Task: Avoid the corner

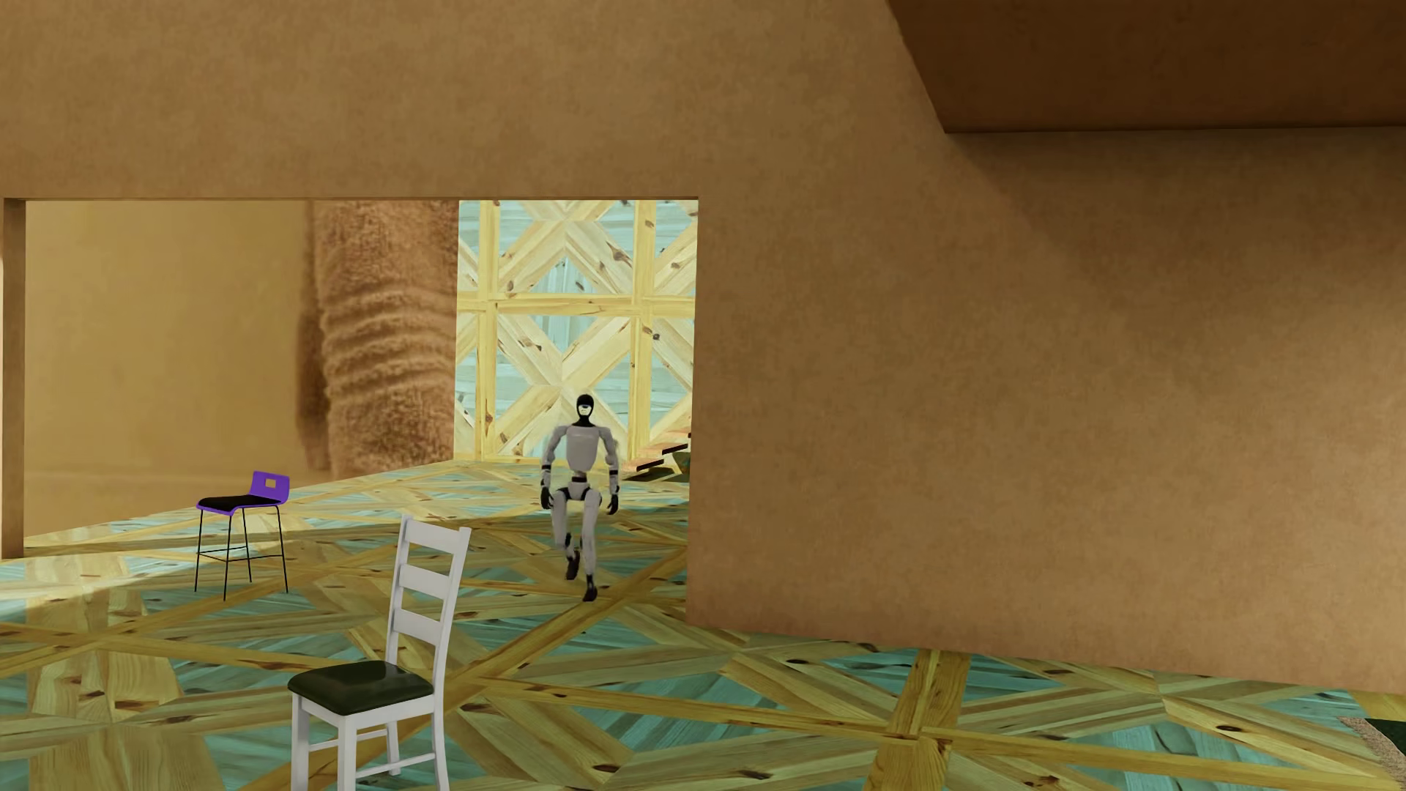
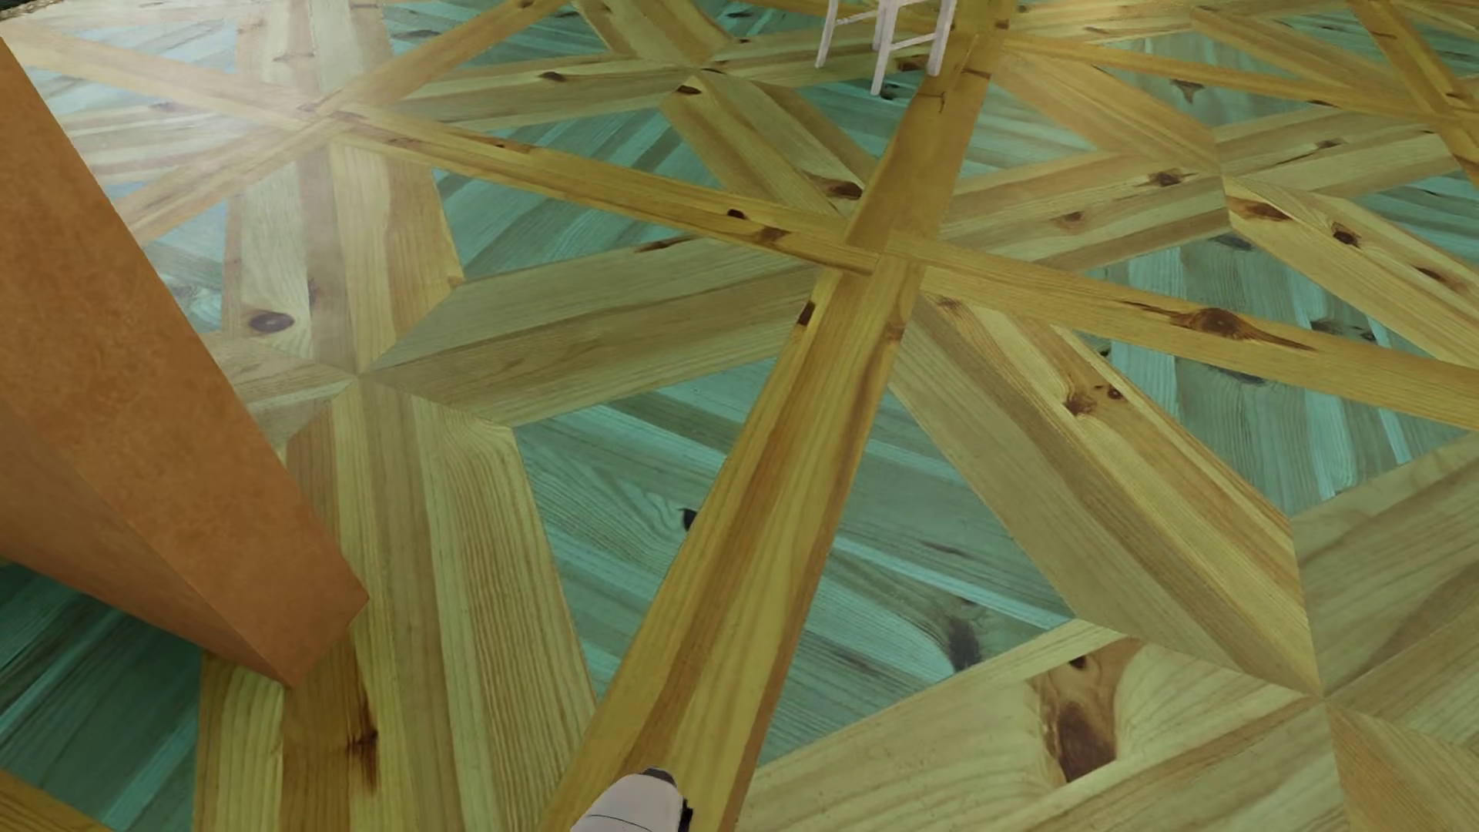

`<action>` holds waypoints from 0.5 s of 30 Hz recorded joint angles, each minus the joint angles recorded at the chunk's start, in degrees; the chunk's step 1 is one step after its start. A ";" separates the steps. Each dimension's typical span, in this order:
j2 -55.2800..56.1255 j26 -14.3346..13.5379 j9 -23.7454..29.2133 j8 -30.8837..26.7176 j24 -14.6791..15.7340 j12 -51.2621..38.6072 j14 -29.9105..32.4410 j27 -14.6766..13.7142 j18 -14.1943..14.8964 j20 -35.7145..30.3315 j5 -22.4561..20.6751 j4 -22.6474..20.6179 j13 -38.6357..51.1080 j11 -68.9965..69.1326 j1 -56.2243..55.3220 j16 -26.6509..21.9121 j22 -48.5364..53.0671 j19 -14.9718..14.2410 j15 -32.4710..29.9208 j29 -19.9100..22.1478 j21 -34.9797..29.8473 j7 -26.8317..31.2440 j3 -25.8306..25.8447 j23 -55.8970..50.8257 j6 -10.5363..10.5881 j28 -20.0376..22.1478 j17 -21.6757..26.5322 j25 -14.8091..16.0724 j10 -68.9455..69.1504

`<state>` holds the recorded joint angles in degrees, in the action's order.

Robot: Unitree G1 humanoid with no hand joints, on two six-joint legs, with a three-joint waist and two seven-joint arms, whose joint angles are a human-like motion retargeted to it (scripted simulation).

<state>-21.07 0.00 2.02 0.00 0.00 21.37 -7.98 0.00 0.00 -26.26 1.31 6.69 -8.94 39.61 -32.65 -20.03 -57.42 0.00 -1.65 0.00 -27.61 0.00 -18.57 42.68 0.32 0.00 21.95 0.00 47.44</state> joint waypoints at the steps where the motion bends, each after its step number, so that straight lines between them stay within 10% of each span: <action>1: 4.00 0.00 0.64 0.00 0.00 -0.60 -2.84 0.00 0.00 0.44 0.37 -1.96 -1.30 11.70 3.00 0.27 -1.45 0.00 -9.75 0.00 0.58 0.00 1.28 2.87 -0.14 0.00 -0.67 0.00 3.21; 4: 23.11 0.00 3.21 0.00 0.00 -1.67 -8.00 0.00 0.00 2.13 -2.26 -7.74 -2.84 40.61 18.60 0.78 3.26 0.00 -2.88 0.00 -2.23 0.00 8.48 8.19 0.95 0.00 -2.54 0.00 -2.39; 8: 40.63 0.00 3.76 0.00 0.00 -3.48 -9.71 0.00 0.00 4.15 -6.87 -5.77 -8.66 8.66 40.60 -0.55 14.31 0.00 -12.20 0.00 -6.55 0.00 21.08 9.53 5.07 0.00 -2.10 0.00 -15.95; 12: 49.60 0.00 2.19 0.00 0.00 -8.94 -14.11 0.00 0.00 7.69 -2.12 -4.42 -11.13 -12.86 50.75 -2.14 18.06 0.00 20.97 0.00 -8.52 0.00 27.39 9.09 4.33 0.00 -1.46 0.00 -16.00; 15: 53.98 0.00 1.02 0.00 0.00 -7.13 5.97 0.00 0.00 10.31 -6.71 1.96 -12.26 -3.42 51.54 -0.63 14.51 0.00 -10.57 0.00 -9.08 0.00 28.19 10.58 8.21 0.00 -1.34 0.00 -3.03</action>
<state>32.91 0.00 3.04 0.00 0.00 14.24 -2.01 0.00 0.00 -15.95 -5.40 8.65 -21.20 36.19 18.89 -20.65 -42.91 0.00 -12.22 0.00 -36.70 0.00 9.62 53.26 8.53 0.00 20.61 0.00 44.41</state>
